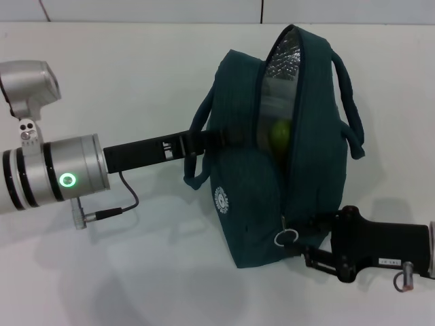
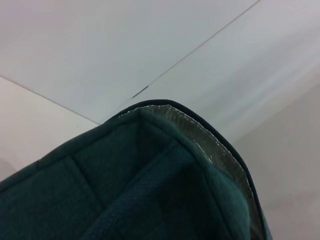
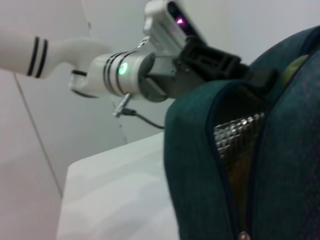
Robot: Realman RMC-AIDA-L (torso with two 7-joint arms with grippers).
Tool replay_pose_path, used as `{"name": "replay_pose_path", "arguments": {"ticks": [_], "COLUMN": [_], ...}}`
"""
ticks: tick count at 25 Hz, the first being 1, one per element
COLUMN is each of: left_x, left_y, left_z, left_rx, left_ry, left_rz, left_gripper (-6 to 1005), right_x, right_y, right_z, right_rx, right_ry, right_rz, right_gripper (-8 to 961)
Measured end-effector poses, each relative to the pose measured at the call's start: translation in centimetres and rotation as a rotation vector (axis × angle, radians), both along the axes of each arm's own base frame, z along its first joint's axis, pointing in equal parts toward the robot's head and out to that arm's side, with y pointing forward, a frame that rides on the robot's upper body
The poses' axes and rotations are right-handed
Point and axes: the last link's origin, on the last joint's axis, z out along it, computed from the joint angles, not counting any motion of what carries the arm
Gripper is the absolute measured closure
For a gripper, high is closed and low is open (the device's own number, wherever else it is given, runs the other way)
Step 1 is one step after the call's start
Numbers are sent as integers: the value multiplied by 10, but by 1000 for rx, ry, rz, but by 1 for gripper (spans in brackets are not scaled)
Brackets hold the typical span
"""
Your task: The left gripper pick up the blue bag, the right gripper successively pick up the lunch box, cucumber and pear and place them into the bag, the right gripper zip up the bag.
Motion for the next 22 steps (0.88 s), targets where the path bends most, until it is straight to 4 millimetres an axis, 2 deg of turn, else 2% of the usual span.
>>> {"name": "replay_pose_path", "arguments": {"ticks": [3,8,19,22], "left_x": [0,0,0,0], "left_y": [0,0,0,0], "left_z": [0,0,0,0], "left_rx": [0,1,1,1], "left_ry": [1,0,-1,-1], "left_rz": [0,0,1,1], "left_gripper": [946,946,945,945], "right_x": [0,0,0,-1], "right_y": [1,1,-1,-1], "right_z": [0,-1,-4,-4], "right_rx": [10,10,0,-3], "right_ry": [1,-3,-6,-9], "right_rz": [-1,1,4,11], "right_gripper": [640,743,774,827]}}
